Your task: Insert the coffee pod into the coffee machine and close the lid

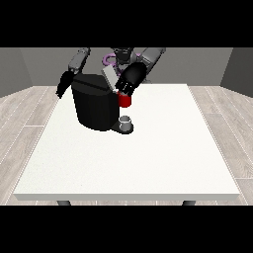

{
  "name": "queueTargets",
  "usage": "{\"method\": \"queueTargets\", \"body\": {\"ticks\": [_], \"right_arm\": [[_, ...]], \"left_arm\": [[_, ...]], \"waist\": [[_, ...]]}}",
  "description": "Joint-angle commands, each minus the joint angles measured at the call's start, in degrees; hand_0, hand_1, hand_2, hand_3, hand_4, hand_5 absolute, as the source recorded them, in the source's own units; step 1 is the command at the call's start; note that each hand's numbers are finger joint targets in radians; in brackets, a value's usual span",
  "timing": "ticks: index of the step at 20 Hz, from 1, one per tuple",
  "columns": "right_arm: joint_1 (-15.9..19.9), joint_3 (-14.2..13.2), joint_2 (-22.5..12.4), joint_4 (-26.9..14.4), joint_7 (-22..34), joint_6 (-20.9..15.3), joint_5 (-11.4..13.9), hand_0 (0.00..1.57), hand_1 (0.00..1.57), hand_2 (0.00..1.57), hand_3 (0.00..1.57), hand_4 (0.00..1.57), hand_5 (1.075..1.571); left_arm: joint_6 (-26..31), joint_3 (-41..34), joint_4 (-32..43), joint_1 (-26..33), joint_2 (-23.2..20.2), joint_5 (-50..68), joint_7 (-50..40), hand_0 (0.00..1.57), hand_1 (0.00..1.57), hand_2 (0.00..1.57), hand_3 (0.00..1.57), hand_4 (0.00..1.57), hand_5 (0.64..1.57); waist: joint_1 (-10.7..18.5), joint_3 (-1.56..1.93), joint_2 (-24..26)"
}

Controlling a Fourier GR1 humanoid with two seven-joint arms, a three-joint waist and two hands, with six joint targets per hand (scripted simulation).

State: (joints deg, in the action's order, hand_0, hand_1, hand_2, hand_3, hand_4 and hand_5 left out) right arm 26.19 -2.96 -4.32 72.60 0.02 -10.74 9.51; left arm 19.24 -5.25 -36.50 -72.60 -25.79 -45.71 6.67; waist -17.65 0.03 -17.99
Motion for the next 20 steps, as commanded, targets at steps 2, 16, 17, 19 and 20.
{"method": "queueTargets", "body": {"ticks": [2,16,17,19,20], "right_arm": [[0.5,0.0,-0.5,0.5,-0.4,0.0,0.4,0.00,0.00,0.00,0.00,0.00,1.571],[1.8,0.7,1.5,1.6,0.3,-2.3,1.1,0.00,0.00,0.00,0.00,0.06,1.571],[2.5,1.4,0.8,1.4,1.3,-1.1,1.5,0.00,0.00,0.00,0.00,0.04,1.571],[3.2,0.8,0.7,0.4,0.5,-1.9,1.8,0.00,0.00,0.00,0.00,0.00,1.571],[0.6,0.1,-1.1,1.4,-0.8,0.9,0.1,0.00,0.00,0.00,0.00,0.14,1.571]], "left_arm": [[-1.5,2.5,-0.2,0.4,-2.0,-3.3,3.3,1.17,1.17,1.19,1.07,0.00,1.571],[-4.0,-2.2,1.0,-2.4,-3.9,-0.8,7.4,1.23,1.23,1.20,0.95,0.00,1.571],[-5.6,-1.8,1.3,-2.9,-1.7,-1.7,4.0,1.25,1.25,1.21,0.95,0.00,1.571],[-5.0,-1.3,0.6,-4.2,-1.8,-2.1,4.1,1.21,1.21,1.19,0.97,0.00,1.571],[-3.8,-2.1,1.3,-2.4,-4.9,-1.5,7.3,1.22,1.22,1.20,0.98,0.00,1.571]], "waist": [[0.0,-0.01,-1.7],[-0.9,-0.03,-4.9],[-2.3,-0.02,-4.8],[-1.9,0.00,-5.0],[-2.6,-0.01,-4.4]]}}
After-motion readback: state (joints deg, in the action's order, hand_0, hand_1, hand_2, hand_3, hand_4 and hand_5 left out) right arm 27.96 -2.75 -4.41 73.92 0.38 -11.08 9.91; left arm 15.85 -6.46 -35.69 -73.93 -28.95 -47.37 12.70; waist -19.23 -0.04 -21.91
